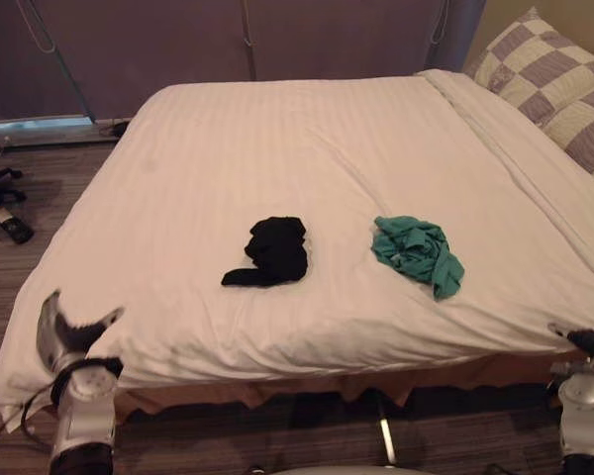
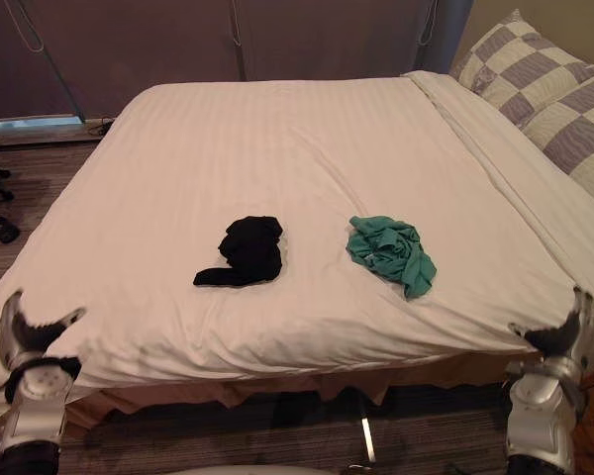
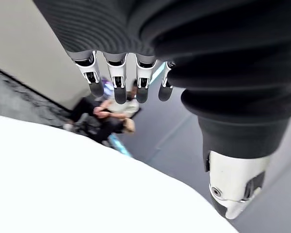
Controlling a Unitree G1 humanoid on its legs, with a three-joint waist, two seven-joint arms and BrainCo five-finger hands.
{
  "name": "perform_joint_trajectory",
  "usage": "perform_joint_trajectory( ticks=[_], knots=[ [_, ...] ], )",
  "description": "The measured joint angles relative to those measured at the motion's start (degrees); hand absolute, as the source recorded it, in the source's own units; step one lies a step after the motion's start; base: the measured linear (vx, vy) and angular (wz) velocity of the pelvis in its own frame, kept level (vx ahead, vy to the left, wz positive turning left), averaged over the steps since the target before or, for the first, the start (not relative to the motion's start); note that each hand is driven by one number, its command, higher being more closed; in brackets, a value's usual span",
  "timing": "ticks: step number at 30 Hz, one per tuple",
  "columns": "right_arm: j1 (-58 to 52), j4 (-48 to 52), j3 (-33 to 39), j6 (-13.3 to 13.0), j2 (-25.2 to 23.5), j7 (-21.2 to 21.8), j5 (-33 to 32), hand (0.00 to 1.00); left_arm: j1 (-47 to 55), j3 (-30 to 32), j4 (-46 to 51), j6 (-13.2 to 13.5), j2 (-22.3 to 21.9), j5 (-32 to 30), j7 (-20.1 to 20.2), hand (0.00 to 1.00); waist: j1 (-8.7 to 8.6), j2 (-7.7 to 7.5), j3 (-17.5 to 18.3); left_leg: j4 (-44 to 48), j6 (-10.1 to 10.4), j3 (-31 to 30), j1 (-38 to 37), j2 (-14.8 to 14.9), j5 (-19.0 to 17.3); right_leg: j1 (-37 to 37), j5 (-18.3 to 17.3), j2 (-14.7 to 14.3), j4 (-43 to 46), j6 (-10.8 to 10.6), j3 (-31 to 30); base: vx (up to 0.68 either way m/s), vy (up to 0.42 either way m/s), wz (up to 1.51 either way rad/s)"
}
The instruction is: Tidy the bed and pick cloth on bed and put in laundry
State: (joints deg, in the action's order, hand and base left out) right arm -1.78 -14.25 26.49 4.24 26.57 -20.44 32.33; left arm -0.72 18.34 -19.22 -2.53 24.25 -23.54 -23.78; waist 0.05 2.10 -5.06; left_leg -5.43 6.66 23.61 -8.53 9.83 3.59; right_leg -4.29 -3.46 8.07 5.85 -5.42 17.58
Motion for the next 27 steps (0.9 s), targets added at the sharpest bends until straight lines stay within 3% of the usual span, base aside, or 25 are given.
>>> perform_joint_trajectory(
  ticks=[4, 9, 15, 21, 22, 27],
  knots=[
    [6.12, -0.02, -7.58, -1.03, 6.49, 1.88, 2.49, 0.0, -5.65, -7.02, 1.8, 1.18, 3.05, -2.26, 0.46, 0.0, -1.13, 0.58, -1.62, 0.02, -0.67, 0.53, 1.35, -0.01, 0.48, 2.53, 0.55, -0.08, 0.82, 0.22, -1.25, -0.02, 0.006, -0.11],
    [19.64, -0.19, -17.21, -1.61, 10.91, 3.04, 2.61, 0.0, -19.62, -15.84, 1.72, 1.78, 6.99, -3.9, 1.54, 0.0, -2.23, 0.03, -8.83, 0.74, -2.01, 1.38, 6.15, -0.14, 2.14, 9.49, 1.8, 0.15, 3.55, 0.94, -3.82, -0.07, 0.007, -0.12],
    [30.71, -0.19, -20.8, -1.49, 13.03, 3.21, 2.64, 0.0, -30.91, -20.4, -2.11, 1.47, 8.09, -7.03, 2.63, 0.0, -2.26, 0.04, -14.92, 1.47, -2.64, 2.36, 11.24, -0.1, 3.44, 15.74, 3.2, 0.17, 4.98, 1.43, -5.45, -0.06, 0.0, -0.11],
    [37.06, 2.12, -24.93, -0.63, 15.87, 3.0, 2.8, 0.0, -40.75, -25.62, -11.41, -0.67, 8.4, -10.29, 5.03, 0.0, -2.61, -0.41, -20.48, 1.58, -3.28, 4.09, 15.4, -0.25, 4.17, 21.04, 5.05, 0.03, 4.98, 1.69, -7.57, 0.01, -0.007, -0.13],
    [37.5, 2.41, -25.74, -0.6, 15.86, 2.98, 2.97, 0.0, -41.26, -25.95, -11.98, -0.8, 8.4, -10.76, 5.06, 1.0, -2.62, -0.54, -20.68, 1.57, -3.28, 4.47, 15.73, -0.25, 4.17, 21.69, 5.17, -0.03, 4.98, 1.72, -8.03, 0.05, -0.014, -0.24],
    [43.07, 2.93, -30.54, -0.25, 16.1, 2.9, 3.94, 0.0, -49.56, -29.41, -20.19, -1.42, 8.77, -13.21, 5.74, 1.0, -2.96, -1.92, -21.55, 2.27, -3.28, 6.87, 19.75, -0.2, 4.16, 26.84, 6.54, -0.3, 4.98, 1.68, -10.75, 0.04, -0.015, -0.2]
  ],
)
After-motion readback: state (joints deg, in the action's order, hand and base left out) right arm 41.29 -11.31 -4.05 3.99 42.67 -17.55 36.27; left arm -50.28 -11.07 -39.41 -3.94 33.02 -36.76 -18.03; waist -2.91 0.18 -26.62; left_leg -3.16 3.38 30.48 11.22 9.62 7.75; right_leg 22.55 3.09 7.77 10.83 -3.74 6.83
